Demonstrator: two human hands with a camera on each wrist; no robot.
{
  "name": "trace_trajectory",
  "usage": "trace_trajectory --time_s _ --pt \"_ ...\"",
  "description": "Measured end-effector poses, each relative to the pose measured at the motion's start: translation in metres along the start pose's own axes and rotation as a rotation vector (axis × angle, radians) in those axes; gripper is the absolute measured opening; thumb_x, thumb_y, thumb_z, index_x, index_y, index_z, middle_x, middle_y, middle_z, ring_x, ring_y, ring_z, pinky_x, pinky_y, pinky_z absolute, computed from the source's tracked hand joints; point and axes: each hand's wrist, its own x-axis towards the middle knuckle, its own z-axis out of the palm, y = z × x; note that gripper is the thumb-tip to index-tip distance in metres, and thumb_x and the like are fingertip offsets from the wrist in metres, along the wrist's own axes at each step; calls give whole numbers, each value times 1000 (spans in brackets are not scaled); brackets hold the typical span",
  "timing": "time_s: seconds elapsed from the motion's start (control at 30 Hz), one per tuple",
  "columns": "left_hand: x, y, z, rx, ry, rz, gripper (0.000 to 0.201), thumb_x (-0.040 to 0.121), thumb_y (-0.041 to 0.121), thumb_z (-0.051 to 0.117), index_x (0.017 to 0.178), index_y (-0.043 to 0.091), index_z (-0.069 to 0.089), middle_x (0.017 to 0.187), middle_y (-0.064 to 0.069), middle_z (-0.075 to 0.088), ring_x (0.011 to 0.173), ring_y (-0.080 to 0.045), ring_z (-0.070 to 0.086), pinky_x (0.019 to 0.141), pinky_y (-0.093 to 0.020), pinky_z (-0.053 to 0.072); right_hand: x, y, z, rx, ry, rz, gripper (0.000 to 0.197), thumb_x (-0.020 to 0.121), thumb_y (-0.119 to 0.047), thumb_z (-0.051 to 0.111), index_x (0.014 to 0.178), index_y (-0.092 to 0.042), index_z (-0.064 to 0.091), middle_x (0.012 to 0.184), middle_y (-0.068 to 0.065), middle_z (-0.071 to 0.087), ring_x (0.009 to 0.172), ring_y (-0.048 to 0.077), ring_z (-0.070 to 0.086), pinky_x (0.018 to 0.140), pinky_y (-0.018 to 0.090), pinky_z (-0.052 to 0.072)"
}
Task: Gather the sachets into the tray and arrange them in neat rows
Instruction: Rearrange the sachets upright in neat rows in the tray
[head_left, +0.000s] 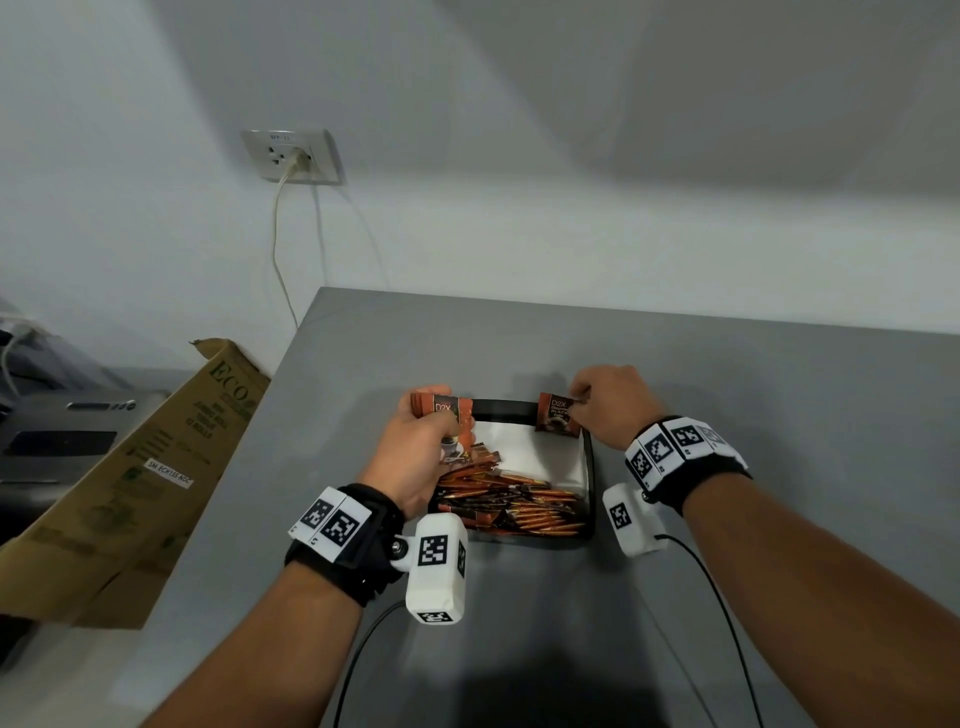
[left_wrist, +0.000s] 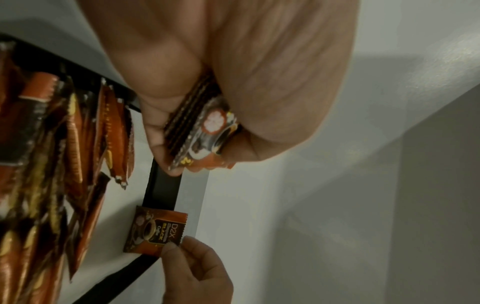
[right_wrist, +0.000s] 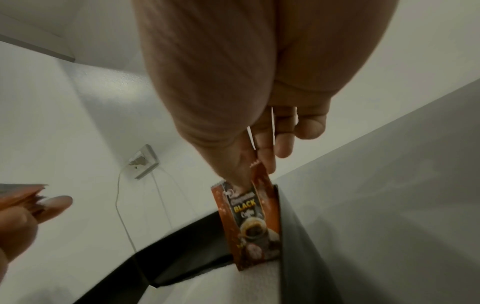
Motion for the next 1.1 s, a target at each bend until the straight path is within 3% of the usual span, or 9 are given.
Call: trace_trajectory --time_s 0.07,0.13,0.27,0.37,0.5,0.6,0.67,0.8,1.1 --pt "1 -1 1 89 -17 22 44 84 -19 56 115 13 52 93 -12 65 65 -19 68 52 -30 56 -6 -7 -10 65 47 -35 29 88 -22 67 117 -14 70 115 2 67 103 18 62 89 26 47" --pt "3 -3 4 154 -39 45 51 80 -19 65 114 17 53 98 -13 66 72 -21 70 61 -36 59 -13 -24 -22 193 88 -108 30 88 -24 69 117 -18 70 110 -6 66 95 9 61 86 21 44" --pt "7 -5 17 196 -98 75 55 74 -19 73 114 12 53 102 -20 64 86 -35 67 84 -58 56 -25 -62 -37 413 -70 -262 22 84 -19 75 106 -24 74 93 -12 73 83 -2 67 75 9 49" --pt "14 -5 19 226 -96 74 57 68 -6 83 113 11 53 99 -18 68 81 -32 70 79 -55 59 -22 -69 -39 380 -62 -270 17 84 -9 72 88 -24 77 80 -11 74 73 -2 67 68 7 48" --pt "24 -4 4 240 134 122 37 84 6 75 111 19 53 99 -9 64 74 -19 63 62 -34 52 -8 -64 -33 254 40 -187 16 89 -9 66 90 -22 76 87 -7 72 77 2 64 67 12 48" --pt "26 -4 -7 270 185 147 29 89 3 66 111 17 52 89 -9 58 68 -16 54 60 -32 48 2 -62 -19 101 -15 -151 21 90 -7 58 93 -18 76 97 0 73 86 16 67 80 32 58" --pt "25 -4 -12 276 185 148 28 90 0 62 111 14 52 84 -5 58 66 -15 53 60 -31 48 6 -62 -10 30 -51 -125 22 88 -6 57 90 -19 75 99 2 72 87 21 67 82 38 58" --pt "24 -4 -18 267 193 143 28 90 1 63 110 17 53 86 0 60 69 -14 55 61 -30 50 14 -65 2 -44 -82 -107 22 85 -7 60 83 -26 71 98 2 71 87 23 65 81 39 58" --pt "23 -7 -20 231 166 122 27 89 -2 59 103 19 54 83 -2 59 70 -16 53 64 -33 47 22 -64 9 -82 -86 -107 21 83 -8 62 83 -26 73 94 4 72 85 25 66 80 40 59"
